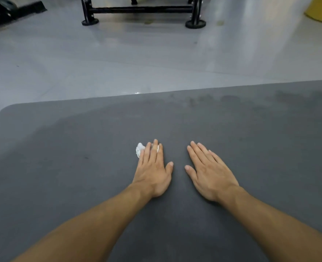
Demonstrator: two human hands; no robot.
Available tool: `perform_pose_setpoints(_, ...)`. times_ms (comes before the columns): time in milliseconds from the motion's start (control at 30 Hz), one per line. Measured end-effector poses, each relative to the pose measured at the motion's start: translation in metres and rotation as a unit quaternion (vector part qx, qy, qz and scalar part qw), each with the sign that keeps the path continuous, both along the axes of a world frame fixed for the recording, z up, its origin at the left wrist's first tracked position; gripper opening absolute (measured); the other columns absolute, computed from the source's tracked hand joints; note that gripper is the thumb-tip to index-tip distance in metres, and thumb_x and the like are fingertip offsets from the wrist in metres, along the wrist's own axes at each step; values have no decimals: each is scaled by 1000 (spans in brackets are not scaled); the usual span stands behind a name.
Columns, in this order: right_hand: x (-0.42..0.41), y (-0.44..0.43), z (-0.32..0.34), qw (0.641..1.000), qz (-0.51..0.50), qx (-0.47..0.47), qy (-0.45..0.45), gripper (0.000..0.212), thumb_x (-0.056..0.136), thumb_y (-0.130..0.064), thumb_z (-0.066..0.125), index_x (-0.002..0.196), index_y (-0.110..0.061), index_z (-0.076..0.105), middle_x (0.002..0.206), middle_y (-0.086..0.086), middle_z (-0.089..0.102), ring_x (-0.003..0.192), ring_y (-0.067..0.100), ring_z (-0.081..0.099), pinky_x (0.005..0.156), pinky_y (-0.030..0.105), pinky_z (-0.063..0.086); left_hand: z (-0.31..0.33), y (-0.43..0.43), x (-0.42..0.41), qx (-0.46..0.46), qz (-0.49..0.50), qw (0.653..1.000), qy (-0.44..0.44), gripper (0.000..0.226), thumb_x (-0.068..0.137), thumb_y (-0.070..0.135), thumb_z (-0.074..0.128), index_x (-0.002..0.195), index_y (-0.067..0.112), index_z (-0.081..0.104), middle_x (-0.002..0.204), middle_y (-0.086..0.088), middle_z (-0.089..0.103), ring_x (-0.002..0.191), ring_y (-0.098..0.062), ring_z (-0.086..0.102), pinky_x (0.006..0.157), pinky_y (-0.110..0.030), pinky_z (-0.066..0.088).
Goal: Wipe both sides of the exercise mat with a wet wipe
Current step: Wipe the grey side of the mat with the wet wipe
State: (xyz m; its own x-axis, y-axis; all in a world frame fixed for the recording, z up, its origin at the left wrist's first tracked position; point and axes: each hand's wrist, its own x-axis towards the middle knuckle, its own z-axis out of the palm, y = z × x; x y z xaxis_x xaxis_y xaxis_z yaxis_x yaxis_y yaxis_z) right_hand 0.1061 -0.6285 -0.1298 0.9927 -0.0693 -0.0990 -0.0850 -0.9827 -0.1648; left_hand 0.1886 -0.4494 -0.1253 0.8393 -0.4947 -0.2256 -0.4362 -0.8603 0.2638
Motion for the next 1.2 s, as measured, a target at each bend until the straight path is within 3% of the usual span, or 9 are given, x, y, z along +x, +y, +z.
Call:
perform_pose_setpoints(233, -67, -41, 17, 997, -15, -10, 72, 88, 84, -65, -15, 161, -21, -11, 166, -8, -21, 153, 8, -20, 124, 29, -7, 10, -46, -84, -71, -87, 992, 58, 69, 109, 46, 24, 162, 16, -8, 168, 5, -22, 150, -8, -30, 117, -27, -24)
perform_pose_setpoints(400, -100, -49, 40, 989, -16, 19, 149, 72, 107, -52, 25, 162, -17, -7, 168, -6, -18, 154, 9, -16, 124, 28, 0, 18, -66, -116, -161, -93, 964, 192, 65, 110, 39, 32, 163, 22, -2, 169, 13, -13, 152, -3, -21, 121, -24, -14)
perform_pose_setpoints(500, -123, -49, 53, 980, -23, 51, 191, 76, 106, -41, 40, 163, -18, -4, 169, -6, -15, 155, 11, -12, 127, 34, 9, 22, -71, -139, -289, -46, 902, 319, 52, 110, 26, 40, 160, 30, 25, 165, 18, 18, 154, -3, -1, 124, -24, -1)
perform_pose_setpoints(567, -137, -50, 60, 975, -28, 72, 210, 79, 102, -37, 49, 163, -19, 2, 170, -6, -11, 156, 12, -8, 127, 35, 12, 28, -76, -155, -406, 32, 832, 377, 38, 106, 10, 47, 135, 32, 59, 144, 17, 54, 147, -8, 32, 122, -25, 23)
perform_pose_setpoints(633, -147, -50, 67, 972, -37, 93, 213, 81, 98, -37, 58, 162, -20, 11, 170, -6, -4, 156, 14, -1, 126, 33, 13, 38, -80, -165, -478, 142, 772, 395, 33, 101, 2, 52, 103, 25, 76, 113, 8, 75, 124, -15, 59, 103, -22, 43)
perform_pose_setpoints(767, -158, -45, 74, 969, -70, 137, 191, 67, 89, -33, 69, 148, -17, 41, 157, 4, 36, 146, 22, 33, 117, 30, 30, 47, -80, -179, -499, 249, 698, 449, 32, 97, 6, 54, 79, 14, 80, 99, -9, 77, 99, -23, 67, 88, -34, 47)
perform_pose_setpoints(933, -151, -31, 73, 965, -96, 208, 130, 34, 81, -39, 71, 109, -22, 63, 104, 0, 59, 102, 24, 58, 80, 29, 41, 53, -77, -194, -526, 300, 622, 496, 13, 98, 2, 51, 92, 7, 61, 89, -15, 70, 81, -24, 65, 68, -33, 49)
perform_pose_setpoints(1100, -142, -19, 76, 941, -149, 283, 108, 26, 83, -14, 61, 105, -23, 69, 96, -2, 74, 92, 19, 68, 79, 33, 56, 60, -72, -194, -539, 290, 640, 465, 24, 96, -12, 51, 109, 8, 53, 94, -7, 76, 84, -21, 71, 69, -36, 57)
perform_pose_setpoints(1200, -140, -22, 78, 920, -174, 338, 98, 20, 86, -20, 69, 106, -23, 70, 92, -6, 74, 87, 9, 69, 70, 15, 51, 69, -67, -189, -535, 285, 662, 441, 27, 98, -8, 55, 117, 10, 55, 102, -7, 77, 87, -18, 76, 67, -32, 60)
